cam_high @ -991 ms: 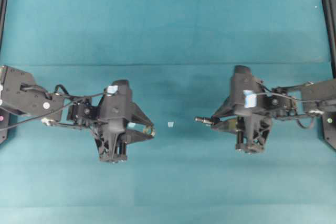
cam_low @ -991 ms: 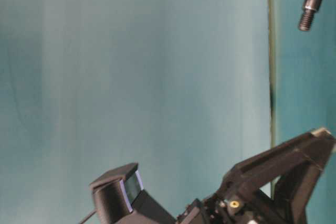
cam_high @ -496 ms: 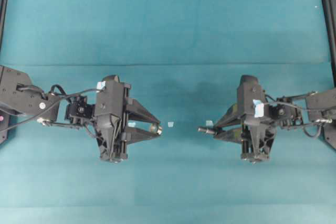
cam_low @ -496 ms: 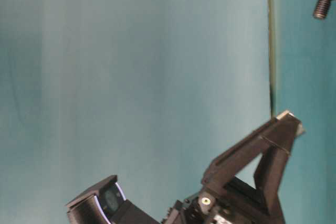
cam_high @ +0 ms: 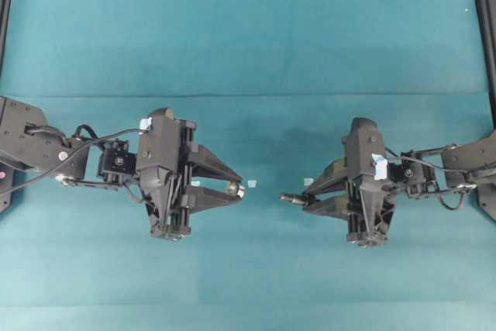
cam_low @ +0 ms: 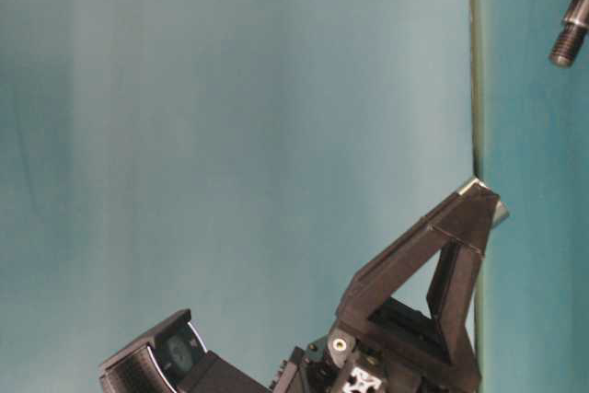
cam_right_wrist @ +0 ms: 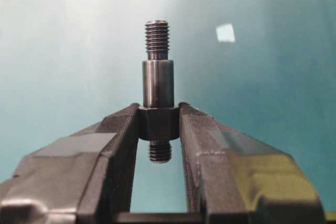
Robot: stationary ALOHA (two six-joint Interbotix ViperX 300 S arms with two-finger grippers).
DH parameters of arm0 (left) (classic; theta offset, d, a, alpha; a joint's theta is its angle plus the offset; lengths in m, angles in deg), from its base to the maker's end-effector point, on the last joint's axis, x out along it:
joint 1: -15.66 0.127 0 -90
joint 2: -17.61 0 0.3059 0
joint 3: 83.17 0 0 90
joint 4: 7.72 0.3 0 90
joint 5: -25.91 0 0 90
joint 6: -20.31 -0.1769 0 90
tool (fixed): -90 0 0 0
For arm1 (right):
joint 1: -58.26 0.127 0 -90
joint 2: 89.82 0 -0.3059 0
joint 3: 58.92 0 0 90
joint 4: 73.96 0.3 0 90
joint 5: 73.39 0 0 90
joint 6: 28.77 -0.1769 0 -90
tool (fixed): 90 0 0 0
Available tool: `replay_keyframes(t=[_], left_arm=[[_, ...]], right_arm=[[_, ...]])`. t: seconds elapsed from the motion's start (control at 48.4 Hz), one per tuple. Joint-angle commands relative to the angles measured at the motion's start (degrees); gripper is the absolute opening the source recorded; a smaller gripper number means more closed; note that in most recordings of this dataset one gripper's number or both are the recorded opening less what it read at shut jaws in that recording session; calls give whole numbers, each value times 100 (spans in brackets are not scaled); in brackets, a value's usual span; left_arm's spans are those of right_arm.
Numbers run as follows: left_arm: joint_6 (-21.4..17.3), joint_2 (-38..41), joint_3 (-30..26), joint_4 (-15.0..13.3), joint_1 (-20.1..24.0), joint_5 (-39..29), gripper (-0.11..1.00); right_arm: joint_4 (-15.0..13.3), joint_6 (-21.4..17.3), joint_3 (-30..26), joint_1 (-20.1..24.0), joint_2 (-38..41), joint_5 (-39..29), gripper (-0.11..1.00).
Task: Insert the washer onto the shaft with both hands.
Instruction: 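Lift both objects and rotate grippers to face each other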
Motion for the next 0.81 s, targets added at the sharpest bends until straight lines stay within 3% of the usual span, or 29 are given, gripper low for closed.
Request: replay_keyframes(t=[0.0, 0.785], left_arm=[[18, -44, -141, 18, 0, 70, 35], [26, 316, -404, 18, -9, 229, 35]], right_arm=[[18, -70, -26, 26, 18, 211, 0], [26, -70, -79, 26, 149, 615, 0]])
